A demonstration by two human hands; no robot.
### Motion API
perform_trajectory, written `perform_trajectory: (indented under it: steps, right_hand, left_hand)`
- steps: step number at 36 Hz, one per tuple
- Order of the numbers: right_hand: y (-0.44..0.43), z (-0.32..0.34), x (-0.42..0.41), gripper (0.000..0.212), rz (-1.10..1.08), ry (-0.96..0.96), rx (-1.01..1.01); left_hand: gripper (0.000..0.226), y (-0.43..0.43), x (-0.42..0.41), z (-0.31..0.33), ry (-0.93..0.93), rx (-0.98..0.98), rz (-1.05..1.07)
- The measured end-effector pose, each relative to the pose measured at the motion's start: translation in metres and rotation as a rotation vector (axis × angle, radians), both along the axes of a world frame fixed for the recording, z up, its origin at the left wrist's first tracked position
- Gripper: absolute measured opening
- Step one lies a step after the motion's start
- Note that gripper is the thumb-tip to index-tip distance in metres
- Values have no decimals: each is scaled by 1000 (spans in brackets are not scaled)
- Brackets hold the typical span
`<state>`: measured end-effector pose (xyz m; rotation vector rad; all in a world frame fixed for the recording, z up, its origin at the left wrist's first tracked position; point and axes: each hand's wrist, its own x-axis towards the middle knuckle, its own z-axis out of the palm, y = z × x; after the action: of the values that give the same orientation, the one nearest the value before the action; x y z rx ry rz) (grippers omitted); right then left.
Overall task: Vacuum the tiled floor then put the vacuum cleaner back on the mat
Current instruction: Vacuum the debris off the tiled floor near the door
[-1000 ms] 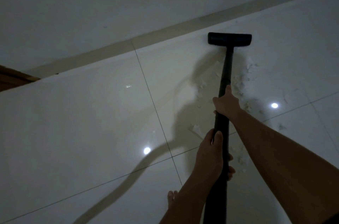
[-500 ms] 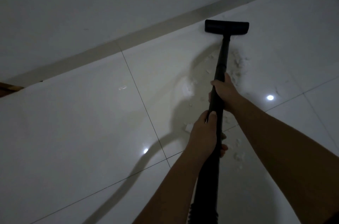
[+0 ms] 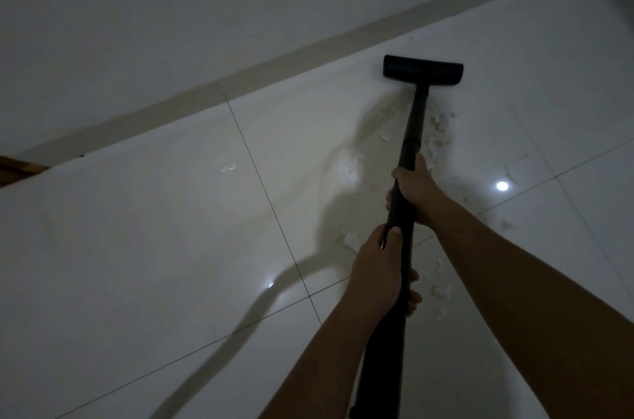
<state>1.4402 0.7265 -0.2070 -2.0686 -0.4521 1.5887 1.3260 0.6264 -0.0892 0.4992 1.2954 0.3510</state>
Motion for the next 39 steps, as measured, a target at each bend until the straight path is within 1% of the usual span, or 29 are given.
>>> perform_trajectory:
  steps: [4, 8, 14, 20, 26, 33, 39]
  right_hand:
    - [-12, 0, -20, 67, 52, 5, -11]
    - [-22, 5, -44, 73, 124, -2, -15]
    - [-45, 13, -71, 76, 171, 1, -17]
    - [-79, 18, -96, 77, 177, -26, -35]
    - [-115, 25, -110, 75, 155, -37, -55]
    - [-160, 33, -122, 72, 127, -42, -37]
    - [-192, 42, -132, 71, 149, -57, -28]
  left_hand:
    - [36, -13, -16, 5, 38, -4, 17]
    - [33, -27, -32, 13, 43, -36, 82]
    - [32, -54, -54, 23, 54, -31, 108]
    - [31, -86, -76, 31, 45, -50, 127]
    - [34, -119, -93, 38, 63, -36, 88]
    - [34, -163, -111, 45, 49, -3, 54]
    - [33, -196, -122, 50, 25, 14, 53]
